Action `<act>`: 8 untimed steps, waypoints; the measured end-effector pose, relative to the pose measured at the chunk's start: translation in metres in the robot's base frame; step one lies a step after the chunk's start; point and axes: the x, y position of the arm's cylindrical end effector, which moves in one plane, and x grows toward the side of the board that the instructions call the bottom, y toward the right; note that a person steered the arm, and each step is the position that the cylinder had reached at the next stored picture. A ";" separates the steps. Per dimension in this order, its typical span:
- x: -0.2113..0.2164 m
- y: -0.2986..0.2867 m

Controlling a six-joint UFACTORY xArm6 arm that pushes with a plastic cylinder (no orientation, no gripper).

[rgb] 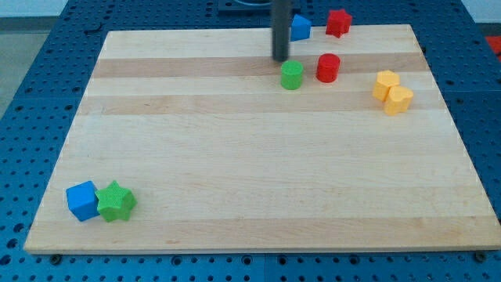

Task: Push the green circle towards center left

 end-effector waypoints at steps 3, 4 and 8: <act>-0.025 0.216; -0.016 0.214; 0.053 0.050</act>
